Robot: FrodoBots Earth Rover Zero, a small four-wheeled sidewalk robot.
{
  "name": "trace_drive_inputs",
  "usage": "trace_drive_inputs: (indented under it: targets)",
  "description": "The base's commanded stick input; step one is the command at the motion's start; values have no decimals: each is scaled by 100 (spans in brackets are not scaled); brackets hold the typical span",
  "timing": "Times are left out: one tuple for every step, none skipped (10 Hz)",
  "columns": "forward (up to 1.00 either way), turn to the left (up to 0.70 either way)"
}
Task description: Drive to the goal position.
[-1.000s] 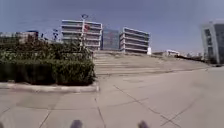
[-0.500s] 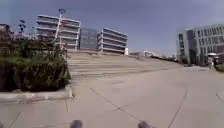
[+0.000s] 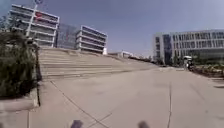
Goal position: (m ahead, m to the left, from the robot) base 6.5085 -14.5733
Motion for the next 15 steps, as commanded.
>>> trace_drive_inputs:
  targets:
    - [7,-12]
    - [7,-13]
    - [7,-14]
    - [6,-13]
    - [6,-12]
    - [15,-30]
    - [43,-45]
    - [70,-35]
    - [70,-35]
    - [70,-35]
    - [70,-35]
    - [70,-35]
    - [70,-35]
    - [70,-35]
    - [70,-35]
